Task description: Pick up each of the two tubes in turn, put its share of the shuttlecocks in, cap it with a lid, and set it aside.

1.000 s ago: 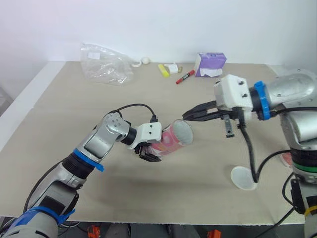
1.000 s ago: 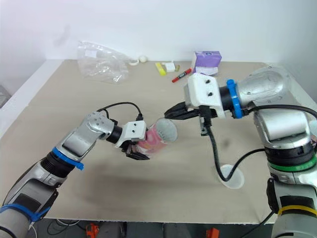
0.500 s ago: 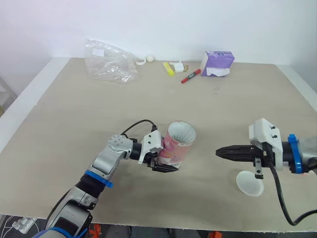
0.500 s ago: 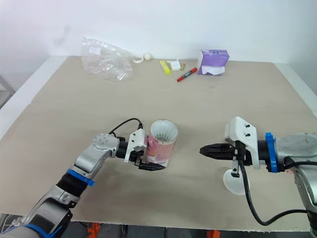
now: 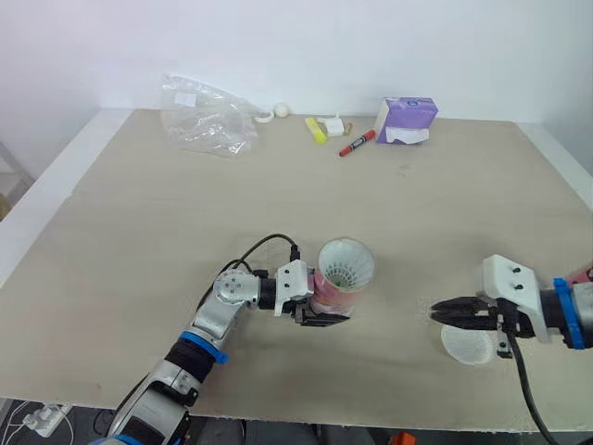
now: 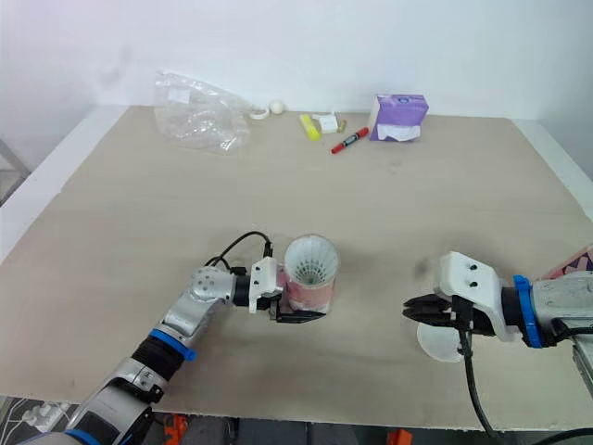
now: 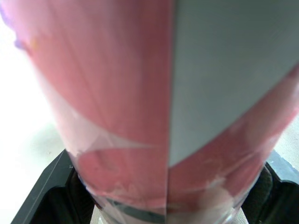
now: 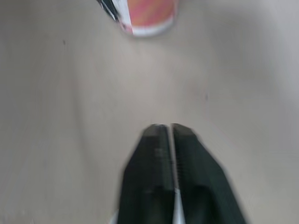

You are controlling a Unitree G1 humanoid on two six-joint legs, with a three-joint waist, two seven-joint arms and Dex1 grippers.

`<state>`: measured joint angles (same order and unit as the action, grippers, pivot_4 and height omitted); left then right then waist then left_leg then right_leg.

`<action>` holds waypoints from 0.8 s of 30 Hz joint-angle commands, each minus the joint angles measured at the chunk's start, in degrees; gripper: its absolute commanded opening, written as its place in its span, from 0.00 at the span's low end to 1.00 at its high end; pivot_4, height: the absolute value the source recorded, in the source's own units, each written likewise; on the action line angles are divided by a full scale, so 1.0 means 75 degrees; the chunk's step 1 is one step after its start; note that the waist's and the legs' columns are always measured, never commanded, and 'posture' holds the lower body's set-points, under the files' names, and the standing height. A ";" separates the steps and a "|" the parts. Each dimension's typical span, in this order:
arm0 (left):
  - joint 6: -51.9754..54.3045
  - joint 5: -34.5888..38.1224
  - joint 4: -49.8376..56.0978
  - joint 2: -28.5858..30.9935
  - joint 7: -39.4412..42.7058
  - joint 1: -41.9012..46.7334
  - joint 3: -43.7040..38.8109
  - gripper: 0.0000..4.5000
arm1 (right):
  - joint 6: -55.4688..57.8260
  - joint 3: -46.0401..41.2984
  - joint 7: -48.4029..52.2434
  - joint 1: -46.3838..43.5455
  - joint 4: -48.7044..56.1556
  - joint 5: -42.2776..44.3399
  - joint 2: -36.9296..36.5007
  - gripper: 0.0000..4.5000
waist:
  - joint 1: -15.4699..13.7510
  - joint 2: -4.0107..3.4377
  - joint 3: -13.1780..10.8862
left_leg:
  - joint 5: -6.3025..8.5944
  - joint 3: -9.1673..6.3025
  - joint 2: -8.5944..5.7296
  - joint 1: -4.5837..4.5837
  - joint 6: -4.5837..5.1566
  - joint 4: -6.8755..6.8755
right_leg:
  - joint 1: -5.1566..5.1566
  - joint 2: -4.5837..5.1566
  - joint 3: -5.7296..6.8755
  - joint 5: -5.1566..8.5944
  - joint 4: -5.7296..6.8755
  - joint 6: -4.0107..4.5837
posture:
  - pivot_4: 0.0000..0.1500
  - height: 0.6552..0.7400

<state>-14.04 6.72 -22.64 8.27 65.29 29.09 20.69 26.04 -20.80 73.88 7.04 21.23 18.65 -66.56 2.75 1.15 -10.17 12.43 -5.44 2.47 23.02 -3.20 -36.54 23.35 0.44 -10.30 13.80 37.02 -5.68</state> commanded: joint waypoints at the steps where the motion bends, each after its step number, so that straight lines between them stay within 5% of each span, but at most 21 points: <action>1: -0.0093 -0.0079 -0.0057 -0.0040 0.0046 -0.0136 0.0184 0.80 | -0.0833 -0.0035 0.0227 0.0096 -0.0750 -0.0509 -0.0357 0.52 | -0.0001 0.0001 0.0000 | 0.0000 0.0000 0.0000 0.0000 0.0000 0.0000 | 0.0000 0.0000 0.0000 0.0000 0.0000 0.0001 | 1.00 1.00; 5: 0.0002 -0.0053 0.0025 -0.0038 0.0093 -0.0151 0.0199 0.80 | -0.1531 0.0239 0.0402 0.0120 -0.1606 -0.0939 -0.0624 0.98 | 0.0001 -0.0002 0.0001 | 0.0000 0.0000 0.0000 -0.0002 0.0000 0.0003 | 0.0000 0.0000 0.0000 0.0004 0.0000 0.0001 | 1.00 1.00; 11: 0.0251 0.0080 0.0117 -0.0020 0.0267 -0.0267 0.0220 0.80 | -0.1930 0.0667 0.0415 -0.0352 -0.2249 -0.1077 -0.0672 0.99 | 0.0013 -0.0006 0.0003 | 0.0000 0.0000 0.0001 -0.0007 0.0000 0.0007 | -0.0001 -0.0001 0.0000 0.0005 0.0001 0.0001 | 1.00 1.00; 24: 0.0695 0.0074 0.0337 0.0134 0.0360 -0.0325 0.0217 0.80 | -0.0314 0.1424 -0.0109 -0.0866 -0.1778 -0.0936 -0.0473 0.99 | 0.0011 -0.0011 0.0006 | 0.0002 -0.0001 0.0001 -0.0008 0.0001 0.0014 | -0.0001 -0.0002 0.0000 0.0003 0.0001 -0.0015 | 1.00 1.00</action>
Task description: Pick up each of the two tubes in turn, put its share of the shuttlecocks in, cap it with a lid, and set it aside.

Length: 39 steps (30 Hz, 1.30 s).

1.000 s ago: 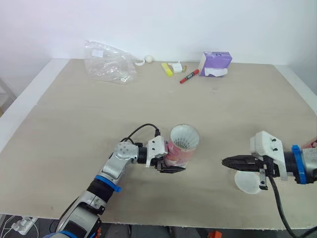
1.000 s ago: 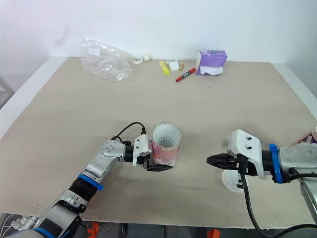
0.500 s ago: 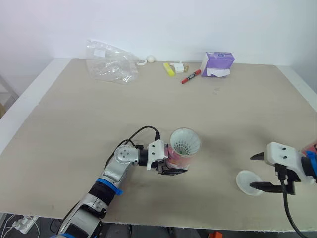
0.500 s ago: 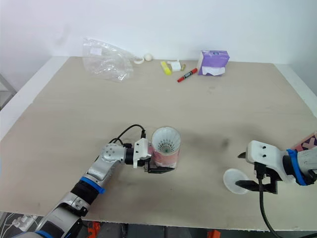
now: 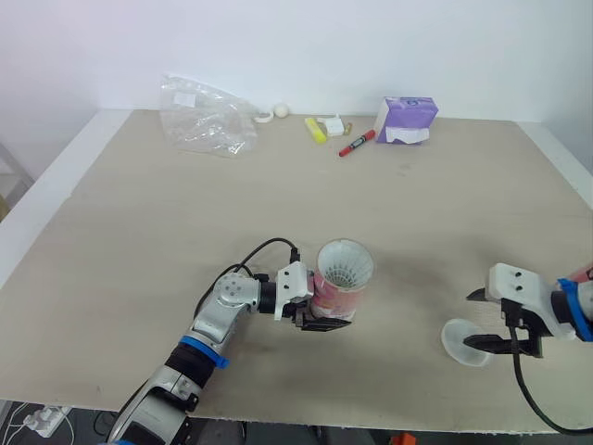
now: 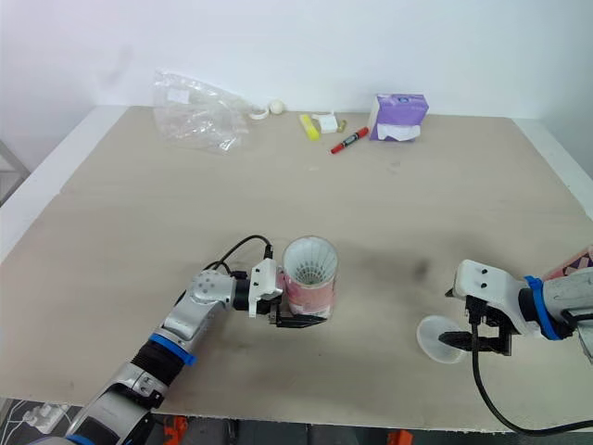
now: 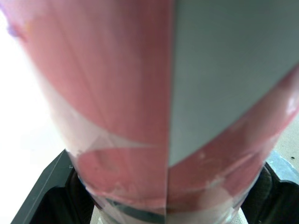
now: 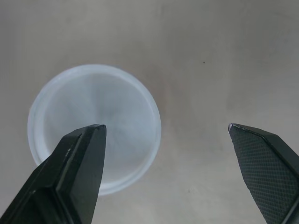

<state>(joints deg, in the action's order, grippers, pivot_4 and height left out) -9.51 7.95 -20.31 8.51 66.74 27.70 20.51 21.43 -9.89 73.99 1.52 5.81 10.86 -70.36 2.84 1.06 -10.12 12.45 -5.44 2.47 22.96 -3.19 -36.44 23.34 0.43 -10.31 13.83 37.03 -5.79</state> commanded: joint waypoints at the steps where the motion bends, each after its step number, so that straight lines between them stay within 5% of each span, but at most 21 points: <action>1: 0.0083 -0.0109 0.0020 0.0107 0.0160 -0.0141 0.0250 0.80 | 0.0411 0.0046 -0.0211 -0.0144 0.0303 0.0068 0.0060 0.99 | 0.0000 0.0000 0.0000 | 0.0000 0.0000 0.0000 0.0000 0.0000 0.0000 | 0.0000 0.0000 0.0000 0.0000 0.0000 0.0000 | 1.00 1.00; 3: 0.0059 -0.0151 -0.0002 0.0102 0.0142 -0.0128 0.0276 0.80 | 0.0498 0.0152 -0.0324 -0.0149 0.0338 -0.0005 0.0075 0.99 | 0.0000 0.0000 0.0000 | 0.0000 0.0000 0.0000 0.0000 0.0000 0.0000 | 0.0000 0.0000 0.0000 0.0000 0.0000 0.0001 | 1.00 1.00; 6: 0.0014 -0.0199 -0.0052 0.0090 0.0129 -0.0084 0.0301 0.80 | 0.0554 0.0217 -0.0313 -0.0114 0.0382 -0.0014 0.0032 0.72 | 0.0000 0.0000 0.0000 | 0.0000 0.0000 0.0001 -0.0001 0.0000 0.0000 | -0.0001 0.0000 0.0000 0.0000 0.0000 0.0001 | 1.00 1.00; 11: -0.0023 -0.0237 -0.0126 0.0078 0.0095 -0.0018 0.0286 0.80 | 0.0431 0.0267 -0.0290 -0.0004 0.0369 -0.0146 -0.0064 0.11 | 0.0000 0.0001 0.0000 | 0.0000 0.0000 0.0000 -0.0004 -0.0001 -0.0003 | -0.0005 0.0000 0.0000 0.0001 0.0000 0.0003 | 1.00 1.00; 13: -0.0021 -0.0244 -0.0141 0.0084 0.0083 -0.0003 0.0277 0.80 | 0.0336 0.0253 -0.0271 0.0080 0.0365 -0.0176 -0.0088 0.01 | 0.0000 0.0001 0.0000 | 0.0000 0.0001 0.0000 -0.0007 -0.0001 -0.0003 | -0.0007 0.0000 0.0000 0.0001 0.0000 0.0005 | 1.00 1.00; 22: 0.0025 -0.0245 -0.0211 0.0130 0.0083 0.0068 0.0265 0.80 | -0.0297 -0.0255 -0.0014 -0.0505 0.1100 0.0280 -0.0268 0.01 | 0.0011 -0.0011 0.0001 | 0.0000 0.0001 0.0000 -0.0013 -0.0001 -0.0003 | -0.0013 0.0000 0.0000 0.0005 0.0000 0.0012 | 1.00 1.00; 26: 0.0020 -0.0238 -0.0283 0.0151 0.0077 0.0123 0.0268 0.80 | -0.0191 -0.0288 0.0360 -0.2295 0.1724 0.1236 -0.0390 0.01 | 0.0072 -0.0043 0.0003 | -0.0003 0.0010 0.0001 -0.0018 -0.0004 -0.0009 | -0.0013 0.0001 -0.0005 -0.0005 0.0001 0.0011 | 1.00 1.00; 31: -0.0011 -0.0251 -0.0415 0.0152 0.0038 0.0199 0.0268 0.80 | 0.0925 0.0740 0.0151 -0.5916 0.2318 0.2422 0.0373 0.01 | 0.0143 -0.0034 -0.0003 | -0.0008 0.0011 0.0004 -0.0022 -0.0010 -0.0002 | -0.0014 0.0002 -0.0002 -0.0008 -0.0001 0.0024 | 1.00 1.00; 39: 0.0039 -0.0234 -0.0523 0.0092 -0.0015 0.0261 0.0305 0.80 | 0.1067 0.2076 0.0043 -0.6768 0.2402 0.1895 0.1240 0.01 | 0.0070 0.0000 0.0009 | 0.0011 0.0009 0.0006 -0.0005 -0.0040 0.0005 | -0.0002 0.0007 0.0000 0.0005 -0.0005 -0.0002 | 1.00 1.00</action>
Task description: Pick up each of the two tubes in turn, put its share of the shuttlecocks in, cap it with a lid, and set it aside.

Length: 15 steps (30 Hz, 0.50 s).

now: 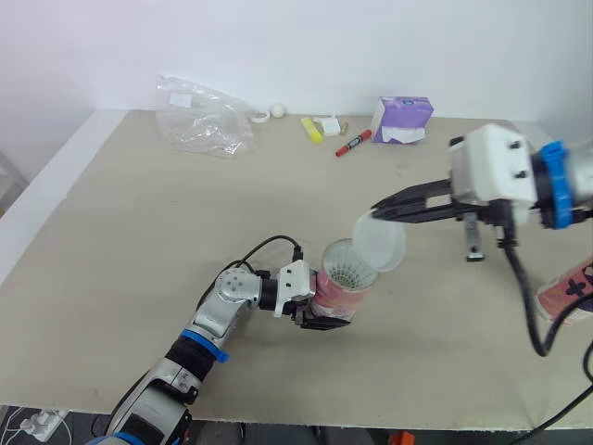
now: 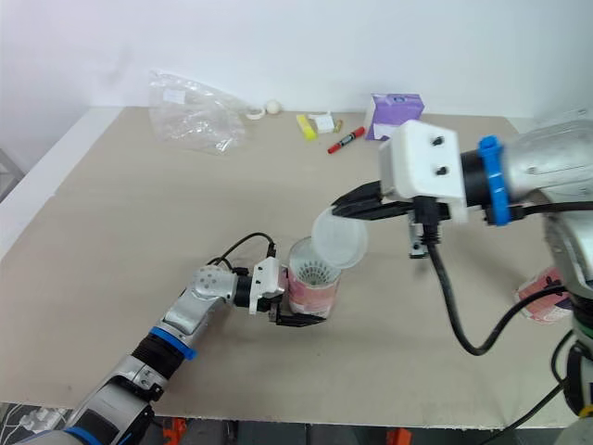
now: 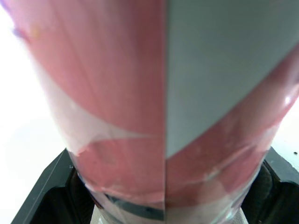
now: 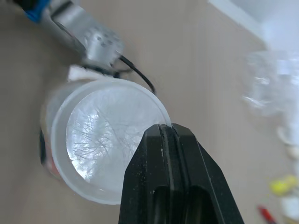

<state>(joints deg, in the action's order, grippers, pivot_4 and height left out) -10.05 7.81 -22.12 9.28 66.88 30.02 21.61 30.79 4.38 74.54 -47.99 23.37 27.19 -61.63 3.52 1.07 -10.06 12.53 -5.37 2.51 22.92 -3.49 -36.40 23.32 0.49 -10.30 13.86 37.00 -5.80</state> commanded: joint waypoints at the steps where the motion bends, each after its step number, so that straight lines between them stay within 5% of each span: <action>1: 0.0119 -0.0211 -0.0282 -0.0013 -0.0042 -0.0047 0.0153 0.80 | -0.0233 0.0285 0.0003 -0.0154 0.0042 -0.0370 0.0143 0.01 | -0.0035 -0.0001 0.0000 | 0.0000 -0.0002 0.0001 0.0000 0.0000 0.0001 | 0.0001 -0.0002 0.0003 0.0000 0.0001 0.0000 | 1.00 1.00; 15: 0.0189 -0.0215 -0.0177 0.0137 -0.0036 -0.0123 0.0121 0.80 | -0.0227 0.0457 -0.0022 0.0081 0.0222 -0.0521 0.0527 0.01 | -0.0073 -0.0003 0.0001 | 0.0000 0.0000 0.0003 -0.0004 0.0001 0.0000 | 0.0001 -0.0004 0.0003 -0.0001 0.0002 0.0008 | 1.00 1.00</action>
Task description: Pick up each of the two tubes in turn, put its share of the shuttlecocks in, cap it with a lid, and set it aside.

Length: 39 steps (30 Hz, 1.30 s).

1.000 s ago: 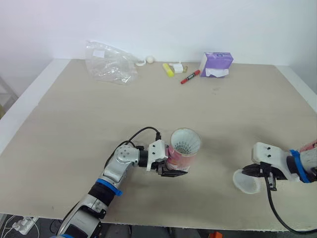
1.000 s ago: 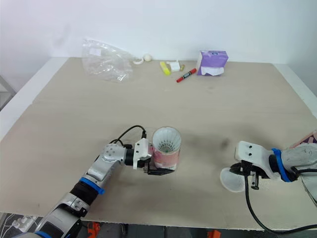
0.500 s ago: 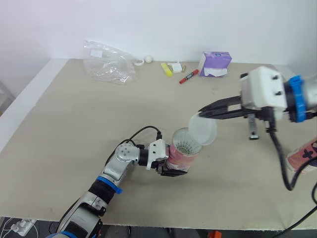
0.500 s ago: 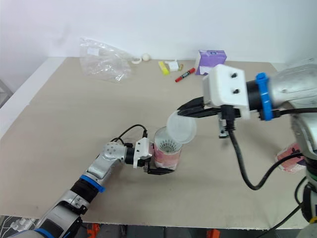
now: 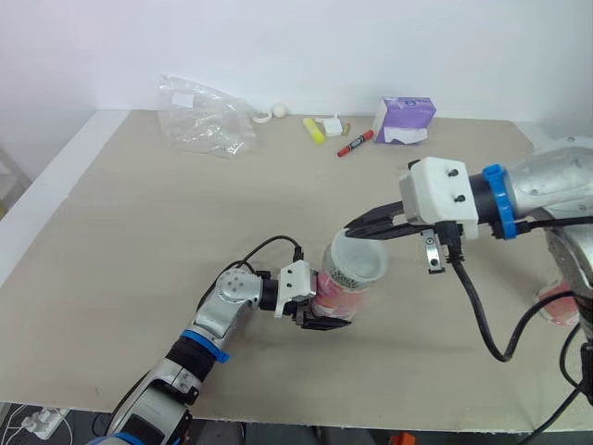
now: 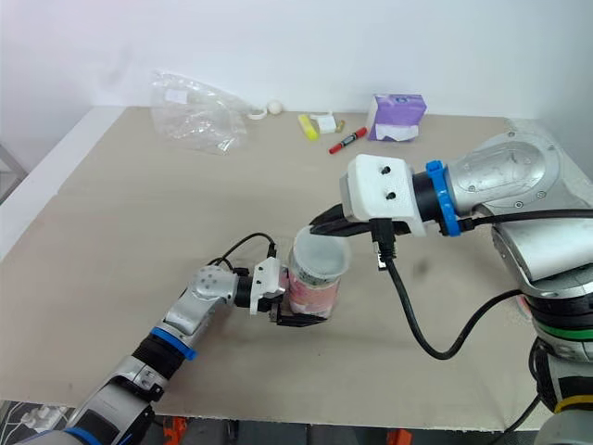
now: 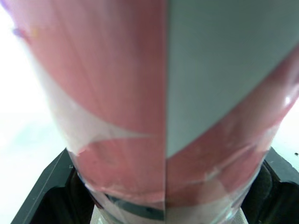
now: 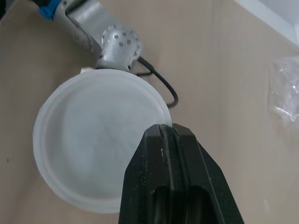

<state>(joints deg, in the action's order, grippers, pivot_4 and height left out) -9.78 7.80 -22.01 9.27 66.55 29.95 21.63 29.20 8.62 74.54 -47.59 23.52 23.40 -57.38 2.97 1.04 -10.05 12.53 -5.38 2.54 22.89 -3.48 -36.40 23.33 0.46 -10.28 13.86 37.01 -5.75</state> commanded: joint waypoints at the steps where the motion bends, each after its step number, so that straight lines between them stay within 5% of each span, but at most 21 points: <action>1: 0.0158 -0.0207 -0.0202 0.0152 0.0022 -0.0098 0.0109 0.80 | -0.0030 -0.0109 0.0000 0.0069 0.0213 -0.0035 -0.0050 0.01 | 0.0000 0.0000 0.0000 | 0.0000 0.0000 0.0000 0.0000 0.0000 0.0000 | 0.0000 0.0000 0.0000 0.0000 0.0000 0.0000 | 1.00 1.00; 23: 0.0143 -0.0197 -0.0392 0.0152 -0.0027 0.0053 0.0043 0.80 | 0.0057 -0.0406 0.0164 -0.0741 -0.0118 0.0093 -0.0157 0.01 | 0.0003 -0.0001 0.0000 | -0.0001 0.0001 0.0003 -0.0002 0.0001 -0.0002 | 0.0002 -0.0004 0.0000 0.0004 0.0000 0.0020 | 1.00 1.00; 39: 0.0195 -0.0184 -0.0434 0.0199 -0.0012 0.0074 0.0019 0.80 | 0.0030 -0.0160 0.0280 -0.0093 0.0201 0.0039 -0.0242 0.01 | 0.0002 0.0000 0.0000 | -0.0001 0.0002 0.0003 -0.0003 0.0001 -0.0002 | 0.0002 -0.0003 0.0000 0.0004 0.0000 0.0021 | 1.00 1.00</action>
<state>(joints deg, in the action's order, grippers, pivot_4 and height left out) -9.64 7.98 -23.08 9.52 66.80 30.95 21.69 30.15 8.33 76.61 -48.07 23.59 24.01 -58.99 2.99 1.04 -10.06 12.52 -5.36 2.56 22.86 -3.47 -36.41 23.34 0.43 -10.28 13.89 37.01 -5.59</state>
